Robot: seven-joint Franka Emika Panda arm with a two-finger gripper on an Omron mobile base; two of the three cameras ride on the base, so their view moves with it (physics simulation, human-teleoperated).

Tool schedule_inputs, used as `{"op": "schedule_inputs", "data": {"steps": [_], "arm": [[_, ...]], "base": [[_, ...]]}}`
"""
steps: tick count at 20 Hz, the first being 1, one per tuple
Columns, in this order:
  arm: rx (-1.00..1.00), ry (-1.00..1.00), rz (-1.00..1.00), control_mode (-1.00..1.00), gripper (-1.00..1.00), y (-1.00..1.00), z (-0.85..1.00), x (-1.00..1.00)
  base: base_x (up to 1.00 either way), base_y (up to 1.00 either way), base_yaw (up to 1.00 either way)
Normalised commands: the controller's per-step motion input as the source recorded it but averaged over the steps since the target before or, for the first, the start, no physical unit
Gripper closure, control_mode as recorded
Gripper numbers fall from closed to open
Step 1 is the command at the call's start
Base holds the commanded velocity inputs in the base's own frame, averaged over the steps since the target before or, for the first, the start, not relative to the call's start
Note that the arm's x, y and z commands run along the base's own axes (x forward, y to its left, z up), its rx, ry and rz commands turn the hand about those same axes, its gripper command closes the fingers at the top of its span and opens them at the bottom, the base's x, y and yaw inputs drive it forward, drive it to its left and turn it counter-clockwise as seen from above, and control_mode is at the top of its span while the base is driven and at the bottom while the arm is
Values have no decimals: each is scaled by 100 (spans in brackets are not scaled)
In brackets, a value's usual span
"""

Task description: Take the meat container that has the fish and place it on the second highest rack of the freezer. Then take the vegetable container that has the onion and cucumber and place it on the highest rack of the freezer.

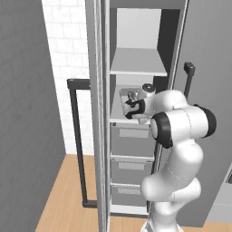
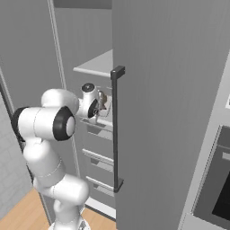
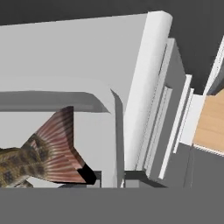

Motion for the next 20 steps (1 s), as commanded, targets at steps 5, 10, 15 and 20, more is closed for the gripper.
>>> {"op": "schedule_inputs", "data": {"steps": [5, 10, 15, 20], "arm": [[0, 0, -10, -100, 100, 0, -20, 75], [0, 0, -13, -100, 100, 0, -11, 74], [3, 0, -8, -100, -100, 0, -13, 42], [14, -2, -2, -100, -100, -10, -8, 20]], "base": [[0, 0, 0], [0, 0, 0], [0, 0, 0], [0, 0, 0]]}}
